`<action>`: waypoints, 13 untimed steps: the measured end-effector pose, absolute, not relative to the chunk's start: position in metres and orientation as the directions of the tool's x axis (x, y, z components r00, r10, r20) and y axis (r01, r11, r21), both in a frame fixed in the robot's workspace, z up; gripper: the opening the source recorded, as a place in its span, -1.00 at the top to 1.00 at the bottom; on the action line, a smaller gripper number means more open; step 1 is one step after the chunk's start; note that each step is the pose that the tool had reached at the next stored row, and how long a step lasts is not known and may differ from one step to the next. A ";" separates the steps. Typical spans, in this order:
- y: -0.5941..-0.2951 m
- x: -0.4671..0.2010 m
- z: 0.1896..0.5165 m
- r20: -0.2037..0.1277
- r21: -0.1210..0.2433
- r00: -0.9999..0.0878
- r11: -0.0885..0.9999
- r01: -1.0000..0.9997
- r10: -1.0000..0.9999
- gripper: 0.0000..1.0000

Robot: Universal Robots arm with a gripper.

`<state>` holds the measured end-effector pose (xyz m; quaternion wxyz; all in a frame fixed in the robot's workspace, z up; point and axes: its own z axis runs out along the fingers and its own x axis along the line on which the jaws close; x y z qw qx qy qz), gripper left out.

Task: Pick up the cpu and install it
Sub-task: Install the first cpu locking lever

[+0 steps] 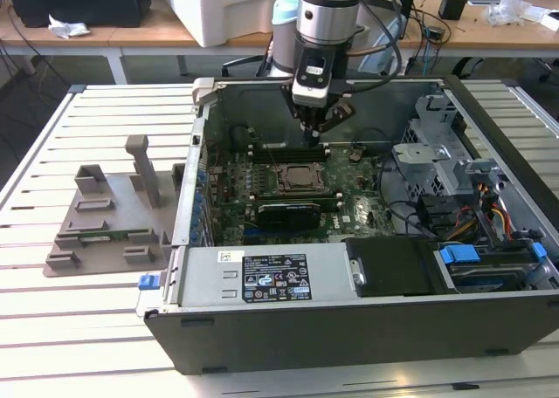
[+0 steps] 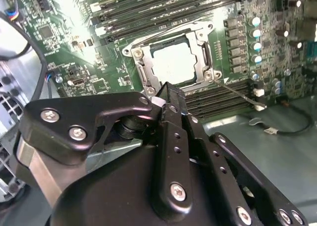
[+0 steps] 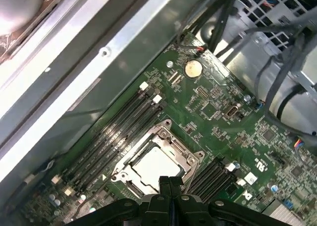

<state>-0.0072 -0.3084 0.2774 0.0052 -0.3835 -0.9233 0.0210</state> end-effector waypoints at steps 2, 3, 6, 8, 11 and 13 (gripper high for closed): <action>-0.308 -0.007 0.277 -0.006 -0.043 -0.739 0.738 0.674 0.674 0.79; -0.308 -0.007 0.277 -0.006 -0.043 -0.747 0.747 0.664 0.664 0.79; -0.308 -0.007 0.277 -0.006 -0.043 -0.782 0.781 0.622 0.623 0.79; -0.308 -0.007 0.277 -0.006 -0.043 -0.800 0.800 0.599 0.599 0.79; -0.308 -0.007 0.277 -0.006 -0.043 -0.828 0.828 0.560 0.560 0.79; -0.308 -0.007 0.277 -0.006 -0.043 -0.858 0.857 0.514 0.514 0.79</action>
